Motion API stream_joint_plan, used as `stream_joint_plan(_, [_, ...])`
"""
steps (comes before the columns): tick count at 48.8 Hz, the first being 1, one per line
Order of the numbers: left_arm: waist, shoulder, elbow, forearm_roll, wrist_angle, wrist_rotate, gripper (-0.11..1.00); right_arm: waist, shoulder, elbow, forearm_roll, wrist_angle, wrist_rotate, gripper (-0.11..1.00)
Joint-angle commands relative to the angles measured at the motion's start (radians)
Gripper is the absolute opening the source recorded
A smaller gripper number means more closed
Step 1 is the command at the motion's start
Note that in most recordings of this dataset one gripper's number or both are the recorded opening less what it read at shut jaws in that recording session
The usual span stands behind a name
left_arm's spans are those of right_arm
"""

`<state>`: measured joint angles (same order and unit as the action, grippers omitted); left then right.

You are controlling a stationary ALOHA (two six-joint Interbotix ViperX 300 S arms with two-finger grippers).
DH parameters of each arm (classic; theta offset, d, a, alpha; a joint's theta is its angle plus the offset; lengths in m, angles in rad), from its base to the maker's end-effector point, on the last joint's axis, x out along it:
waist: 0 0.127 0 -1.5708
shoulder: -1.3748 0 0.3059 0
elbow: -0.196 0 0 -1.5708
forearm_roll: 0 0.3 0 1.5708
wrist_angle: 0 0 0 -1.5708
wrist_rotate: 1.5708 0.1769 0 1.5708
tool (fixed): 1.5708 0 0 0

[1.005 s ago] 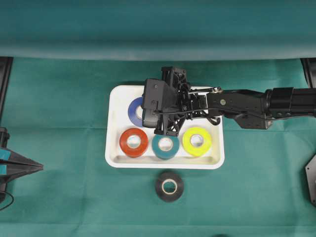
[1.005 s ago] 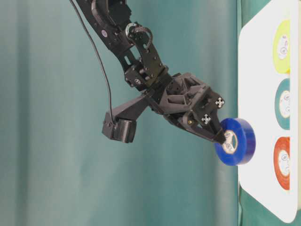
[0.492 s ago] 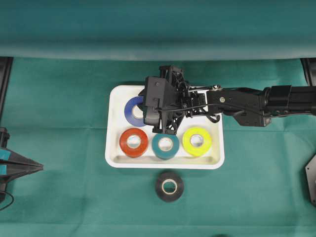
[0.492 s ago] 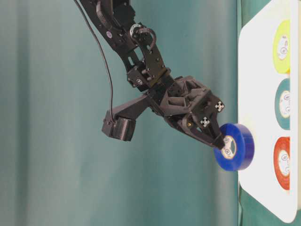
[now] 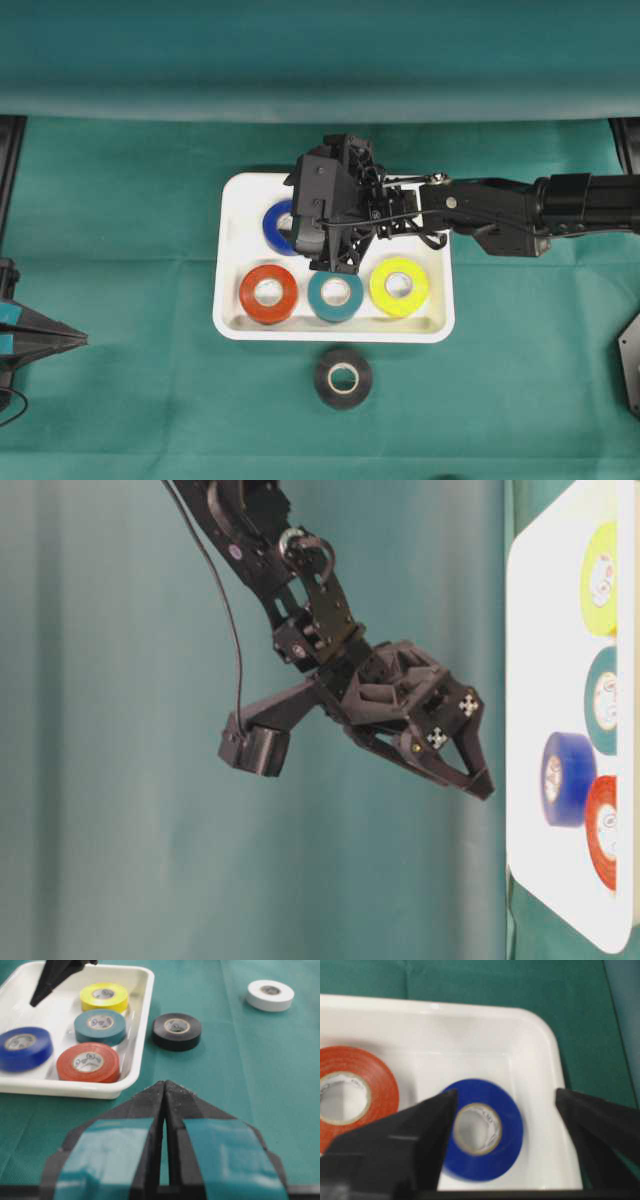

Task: Put the tape into the white case with the right arm.
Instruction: 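Carry the blue tape roll into the tray above the red roll, release, then withdraw the right gripper to the right of the tray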

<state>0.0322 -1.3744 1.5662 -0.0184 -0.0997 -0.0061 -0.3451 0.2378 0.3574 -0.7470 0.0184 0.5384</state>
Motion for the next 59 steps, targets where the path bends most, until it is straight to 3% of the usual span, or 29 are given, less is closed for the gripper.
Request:
stream_joint_plan(1, [0.002, 0.009, -0.011, -0.003, -0.011, 0.0, 0.0, 0.003, -0.02, -0.008, -0.002, -0.005, 0.003, 0.69])
stream_joint_plan(3, [0.002, 0.009, -0.011, -0.002, -0.011, 0.0, 0.0, 0.003, -0.018, -0.006, -0.002, -0.005, 0.003, 0.75])
stream_joint_plan(6, [0.002, 0.009, -0.011, -0.002, -0.009, 0.0, 0.0, 0.003, -0.021, -0.005, -0.002, -0.005, 0.005, 0.7])
stream_joint_plan(19, [0.002, 0.009, -0.011, -0.002, -0.009, 0.0, 0.0, 0.003, -0.086, 0.083, -0.002, 0.009, 0.005, 0.7])
stream_joint_plan(30, [0.002, 0.009, -0.011, -0.002, -0.011, 0.0, 0.0, 0.003, -0.236, 0.27, 0.0, 0.051, 0.006, 0.7])
stream_joint_plan(59, [0.002, 0.009, -0.011, -0.002, -0.011, 0.002, 0.0, 0.003, -0.736, 0.753, 0.011, 0.029, 0.037, 0.69])
